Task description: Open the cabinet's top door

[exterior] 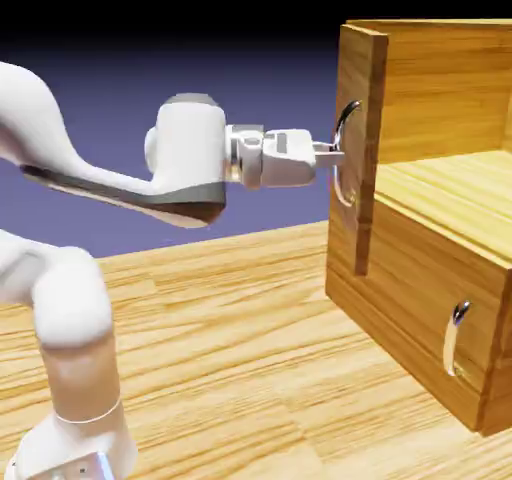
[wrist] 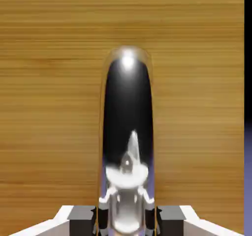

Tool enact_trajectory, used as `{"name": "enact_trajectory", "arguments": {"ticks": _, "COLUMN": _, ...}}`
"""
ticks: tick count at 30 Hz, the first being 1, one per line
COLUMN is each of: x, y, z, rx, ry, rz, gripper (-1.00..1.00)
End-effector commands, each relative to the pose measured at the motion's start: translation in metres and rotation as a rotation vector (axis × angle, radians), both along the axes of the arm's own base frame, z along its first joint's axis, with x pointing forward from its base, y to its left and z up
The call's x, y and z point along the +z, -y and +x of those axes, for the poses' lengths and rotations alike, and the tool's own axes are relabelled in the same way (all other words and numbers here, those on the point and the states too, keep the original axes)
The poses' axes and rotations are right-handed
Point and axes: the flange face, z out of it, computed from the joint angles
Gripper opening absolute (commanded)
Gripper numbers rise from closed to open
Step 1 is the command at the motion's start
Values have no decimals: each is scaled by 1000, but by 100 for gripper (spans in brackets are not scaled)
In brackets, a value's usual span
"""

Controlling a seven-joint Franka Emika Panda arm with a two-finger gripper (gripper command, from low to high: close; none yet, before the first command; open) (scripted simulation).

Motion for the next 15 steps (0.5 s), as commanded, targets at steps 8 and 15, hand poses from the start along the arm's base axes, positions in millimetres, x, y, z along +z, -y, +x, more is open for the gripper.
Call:
{"name": "enact_trajectory", "arguments": {"ticks": 8, "x": 0, "y": -27, "z": -26, "rx": -73, "ry": 1, "rz": 2, "gripper": -100}}
{"name": "enact_trajectory", "arguments": {"ticks": 15, "x": 0, "y": -48, "z": -44, "rx": -125, "ry": 0, "rz": 2, "gripper": -100}}
